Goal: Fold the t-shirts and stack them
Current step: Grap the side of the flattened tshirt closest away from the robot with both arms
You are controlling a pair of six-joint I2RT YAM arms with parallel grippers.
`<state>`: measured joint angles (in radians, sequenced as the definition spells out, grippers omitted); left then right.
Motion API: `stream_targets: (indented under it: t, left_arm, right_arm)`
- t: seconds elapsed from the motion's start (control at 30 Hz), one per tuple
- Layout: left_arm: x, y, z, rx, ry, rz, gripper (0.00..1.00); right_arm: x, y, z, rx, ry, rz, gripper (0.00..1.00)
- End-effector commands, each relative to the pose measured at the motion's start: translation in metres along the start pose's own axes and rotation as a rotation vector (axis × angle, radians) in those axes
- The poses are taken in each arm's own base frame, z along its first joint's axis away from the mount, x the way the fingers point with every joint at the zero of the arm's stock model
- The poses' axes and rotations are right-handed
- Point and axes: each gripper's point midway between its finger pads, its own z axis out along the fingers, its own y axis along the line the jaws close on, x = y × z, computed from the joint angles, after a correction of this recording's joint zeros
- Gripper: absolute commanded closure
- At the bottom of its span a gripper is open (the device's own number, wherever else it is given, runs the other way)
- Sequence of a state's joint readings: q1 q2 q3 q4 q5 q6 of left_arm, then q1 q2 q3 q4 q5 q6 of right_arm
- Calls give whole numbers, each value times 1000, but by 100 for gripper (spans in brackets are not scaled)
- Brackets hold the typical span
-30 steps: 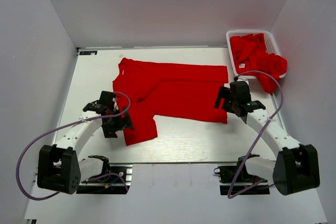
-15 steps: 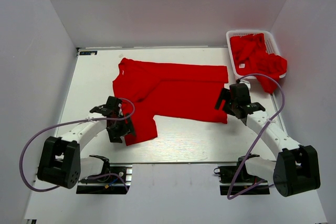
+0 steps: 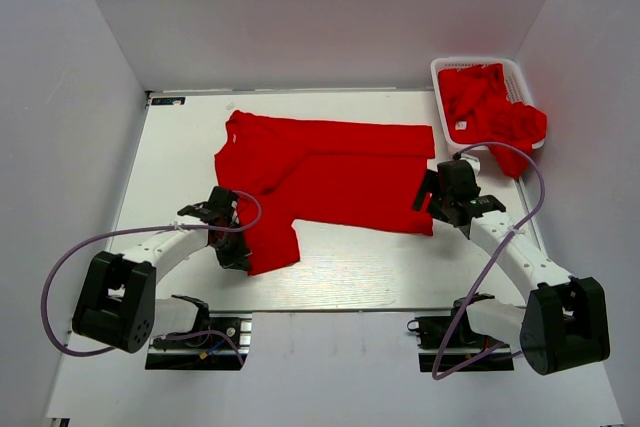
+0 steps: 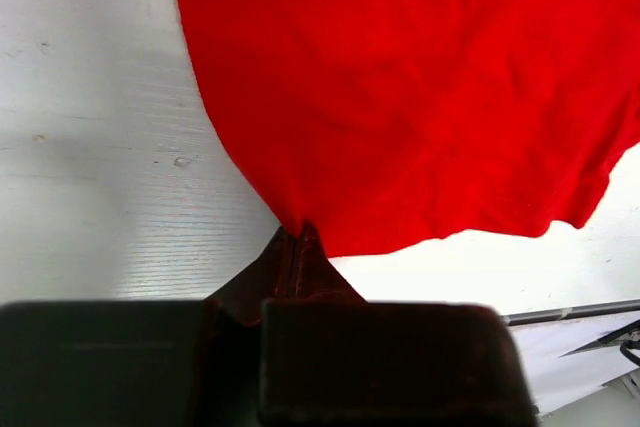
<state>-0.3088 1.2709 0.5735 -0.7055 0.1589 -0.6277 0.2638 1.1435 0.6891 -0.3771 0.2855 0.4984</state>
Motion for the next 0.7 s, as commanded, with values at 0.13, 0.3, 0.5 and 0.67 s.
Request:
stream_targets:
  t: [0.13,0.3,0.5,0.67]
  left_arm:
    - [-13,-4,-9,-2,-72,56,100]
    - [-15,-17,-16,57,-71,83,100]
    - [-14,-27,-21,102,-54,96,100]
    - [-19,-34,-26,123,-65,101,100]
  right_arm:
    - [13,-7,0,28,40,28,10]
    - [32,2,5,-23,102,63,10]
    - [52,1,13,-19,158,106,10]
    - [55,-2,27,11,163,131,10]
